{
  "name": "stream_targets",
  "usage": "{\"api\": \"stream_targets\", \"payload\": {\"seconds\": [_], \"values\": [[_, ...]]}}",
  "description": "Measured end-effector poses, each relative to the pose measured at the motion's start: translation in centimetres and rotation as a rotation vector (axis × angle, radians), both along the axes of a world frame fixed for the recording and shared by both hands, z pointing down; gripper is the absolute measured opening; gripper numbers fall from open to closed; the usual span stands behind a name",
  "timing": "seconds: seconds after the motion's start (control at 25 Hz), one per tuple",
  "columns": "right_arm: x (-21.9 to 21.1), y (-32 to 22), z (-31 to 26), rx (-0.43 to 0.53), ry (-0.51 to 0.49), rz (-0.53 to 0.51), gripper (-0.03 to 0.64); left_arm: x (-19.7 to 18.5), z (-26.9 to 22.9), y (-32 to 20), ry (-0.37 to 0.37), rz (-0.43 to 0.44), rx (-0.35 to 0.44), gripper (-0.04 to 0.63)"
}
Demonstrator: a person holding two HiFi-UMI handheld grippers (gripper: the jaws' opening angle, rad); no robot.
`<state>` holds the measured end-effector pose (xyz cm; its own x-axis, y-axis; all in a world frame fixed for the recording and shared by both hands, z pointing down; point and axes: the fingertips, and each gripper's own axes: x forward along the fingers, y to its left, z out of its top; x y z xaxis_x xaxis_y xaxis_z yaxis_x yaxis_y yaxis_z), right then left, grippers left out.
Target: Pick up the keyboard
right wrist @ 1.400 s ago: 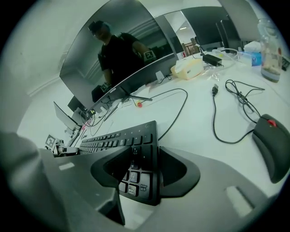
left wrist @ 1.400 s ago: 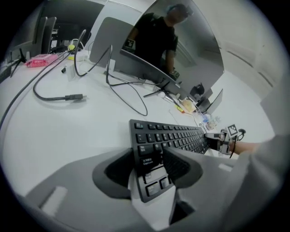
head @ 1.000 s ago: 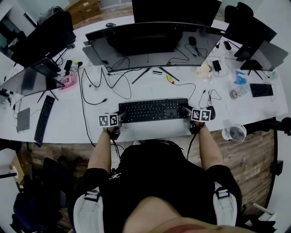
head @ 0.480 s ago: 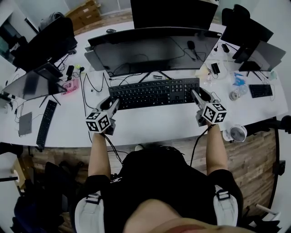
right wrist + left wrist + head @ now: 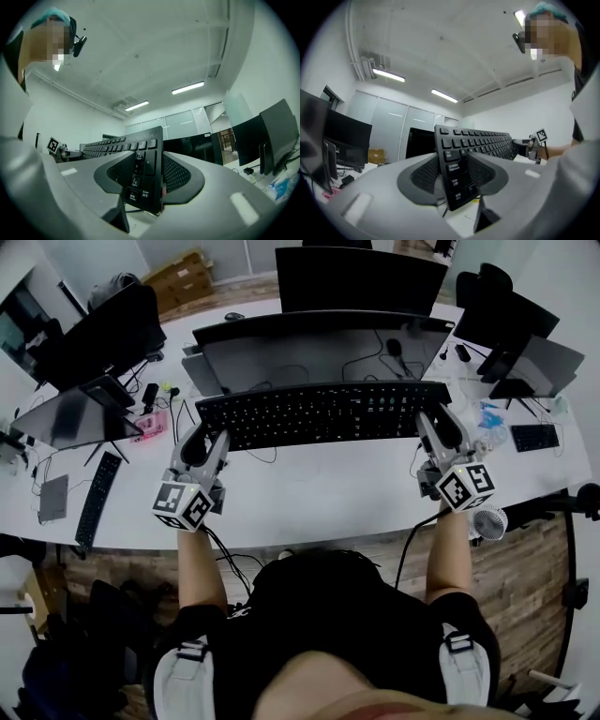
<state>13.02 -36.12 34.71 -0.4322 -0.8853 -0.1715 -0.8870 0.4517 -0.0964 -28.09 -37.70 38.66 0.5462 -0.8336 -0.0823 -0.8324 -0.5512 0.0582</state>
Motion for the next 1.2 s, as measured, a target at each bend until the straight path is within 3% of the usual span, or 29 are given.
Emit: {"api": "stream_targets", "payload": {"seconds": [0.28,1.2], "values": [[-0.1,0.3,-0.3,0.008,-0.013,-0.004,0.172,-0.1,-1.0,0.4,-0.004,0.002,0.03,0.233],[0.5,-0.1,1.1,-0.01,-0.031,-0.01,0.172,0.2,-0.6,-0.3,-0.022,0.016,0.005,0.233]]}}
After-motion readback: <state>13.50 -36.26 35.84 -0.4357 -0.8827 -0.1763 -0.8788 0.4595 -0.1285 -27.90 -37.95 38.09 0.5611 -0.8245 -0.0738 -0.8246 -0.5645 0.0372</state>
